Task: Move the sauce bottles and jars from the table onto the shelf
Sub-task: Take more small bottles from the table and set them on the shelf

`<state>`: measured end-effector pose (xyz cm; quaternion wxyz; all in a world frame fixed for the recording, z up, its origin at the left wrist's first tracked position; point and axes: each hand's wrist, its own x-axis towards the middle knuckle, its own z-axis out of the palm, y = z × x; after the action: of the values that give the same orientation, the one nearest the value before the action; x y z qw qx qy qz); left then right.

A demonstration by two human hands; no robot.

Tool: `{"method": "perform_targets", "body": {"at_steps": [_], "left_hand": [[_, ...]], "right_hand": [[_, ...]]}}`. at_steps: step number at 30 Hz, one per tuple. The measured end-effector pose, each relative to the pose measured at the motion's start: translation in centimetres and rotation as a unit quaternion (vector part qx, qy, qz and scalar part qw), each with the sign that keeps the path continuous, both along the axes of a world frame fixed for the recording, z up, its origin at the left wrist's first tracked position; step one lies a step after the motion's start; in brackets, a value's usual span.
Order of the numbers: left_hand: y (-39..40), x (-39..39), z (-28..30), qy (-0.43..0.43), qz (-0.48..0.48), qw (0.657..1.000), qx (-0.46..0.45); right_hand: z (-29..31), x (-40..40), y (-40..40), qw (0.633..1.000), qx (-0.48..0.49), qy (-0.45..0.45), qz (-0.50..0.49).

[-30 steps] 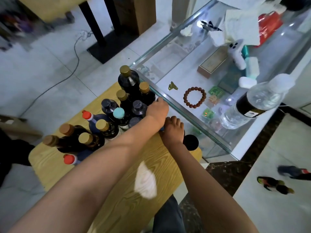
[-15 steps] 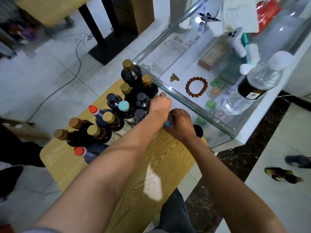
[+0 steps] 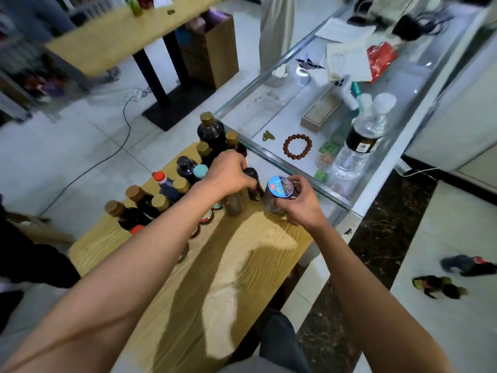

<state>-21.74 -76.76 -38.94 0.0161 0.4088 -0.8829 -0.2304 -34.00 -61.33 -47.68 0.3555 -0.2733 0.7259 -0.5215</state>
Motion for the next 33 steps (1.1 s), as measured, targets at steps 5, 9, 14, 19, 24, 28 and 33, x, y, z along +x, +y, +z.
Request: {"method": "perform_targets", "body": {"at_steps": [5, 9, 14, 19, 24, 28, 33], "left_hand": [[5.0, 3.7, 2.8, 0.135, 0.022, 0.984, 0.115], [10.6, 5.0, 4.6, 0.252, 0.024, 0.938, 0.236], [18.1, 4.1, 7.3, 0.322, -0.02, 0.895, 0.307], [26.1, 0.9, 9.9, 0.361, -0.07, 0.847, 0.384], [35.5, -3.0, 12.7, 0.378, -0.14, 0.803, 0.439], [44.6, -6.3, 15.1, 0.369, -0.221, 0.785, 0.446], [57.7, -9.8, 18.7, 0.347, -0.324, 0.767, 0.431]], "right_hand": [[4.5, 1.9, 4.7, 0.998, -0.043, 0.01, -0.048], [7.7, 3.9, 10.4, 0.995, -0.071, -0.005, -0.066], [11.2, 5.4, 19.1, 0.988, -0.086, 0.018, -0.125], [15.5, 5.5, 28.3, 0.971, -0.112, 0.025, -0.211], [18.7, 4.8, 38.4, 0.94, -0.143, 0.023, -0.308], [21.2, 4.4, 47.5, 0.907, -0.171, 0.057, -0.382], [23.9, 3.7, 60.2, 0.872, -0.186, 0.099, -0.441]]}}
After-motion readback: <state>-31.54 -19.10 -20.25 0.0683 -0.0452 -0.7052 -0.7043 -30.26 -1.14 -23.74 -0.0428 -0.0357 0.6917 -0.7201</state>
